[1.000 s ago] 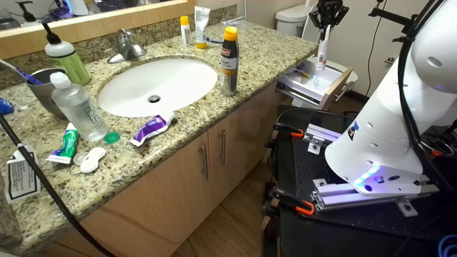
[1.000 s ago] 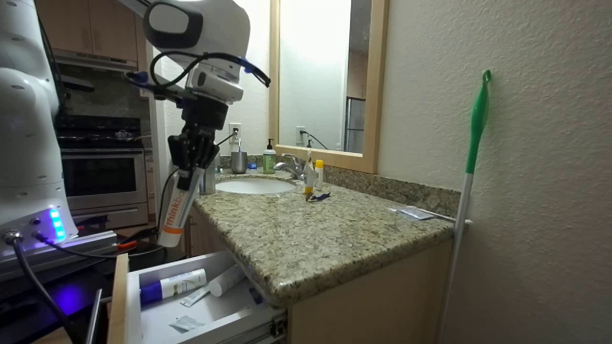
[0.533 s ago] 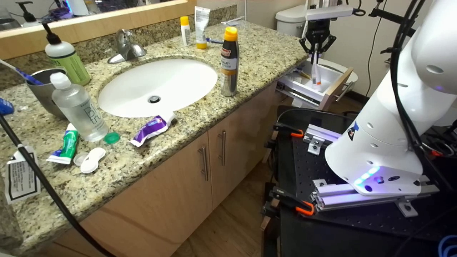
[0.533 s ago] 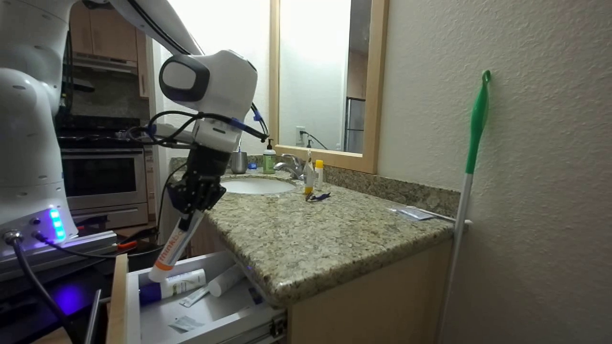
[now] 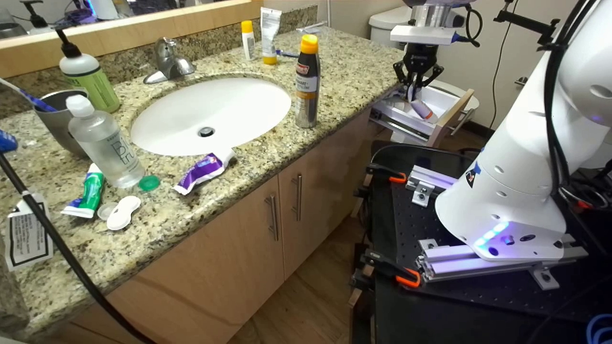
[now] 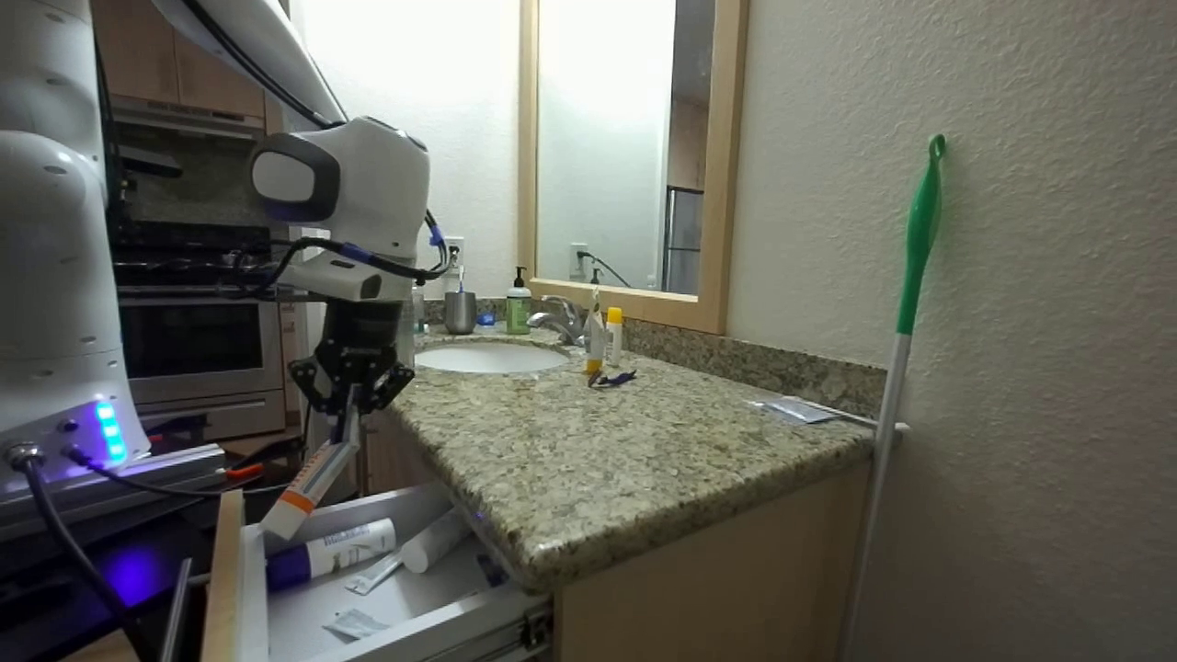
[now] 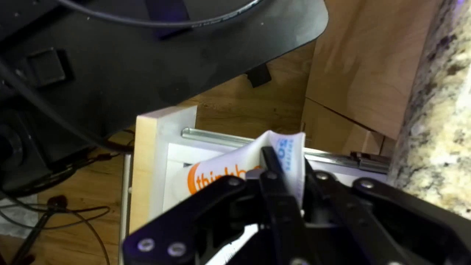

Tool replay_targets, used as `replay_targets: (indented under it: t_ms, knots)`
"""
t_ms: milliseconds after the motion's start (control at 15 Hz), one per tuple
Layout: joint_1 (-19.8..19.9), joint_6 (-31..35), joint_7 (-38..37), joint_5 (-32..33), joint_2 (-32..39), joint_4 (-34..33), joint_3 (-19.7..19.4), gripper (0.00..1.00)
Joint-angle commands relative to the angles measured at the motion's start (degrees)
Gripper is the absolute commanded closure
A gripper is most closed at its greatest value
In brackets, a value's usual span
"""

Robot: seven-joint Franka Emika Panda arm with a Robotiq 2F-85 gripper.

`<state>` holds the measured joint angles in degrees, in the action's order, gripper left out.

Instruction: Pick the tubes and the small bottle on the right side of the counter, put them in the drawer then close it

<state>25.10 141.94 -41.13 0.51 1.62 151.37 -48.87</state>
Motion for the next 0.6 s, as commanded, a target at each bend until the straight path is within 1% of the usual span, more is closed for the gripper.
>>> replay_targets:
  t_ms: [0,67,133,200,267,333,400,467,533]
  knots:
    - [-0.55,12.1,-15.75,4.98,-5.49,11.64,-0.11,0.97]
    - [-0.29,16.45,-20.44,8.88,-5.92,13.84,0.67,0.97]
    - [-0.53,18.31,-24.97,12.21,-4.06,12.31,1.5,0.97]
    - [-1.74,16.1,-24.99,11.91,-3.35,8.8,1.84,0.97]
    - [-2.13,14.23,-23.43,12.96,-6.31,9.09,1.81,0.97]
    - [-2.88,13.51,-18.57,12.29,-9.2,8.5,1.62,0.97]
    - [-3.45,13.16,-16.91,13.07,-10.69,7.86,1.62,0.97]
    - [-3.4,14.05,-16.78,15.71,-13.19,9.12,1.68,0.97]
    - [-2.09,14.48,-17.17,19.99,-17.31,11.83,2.16,0.97]
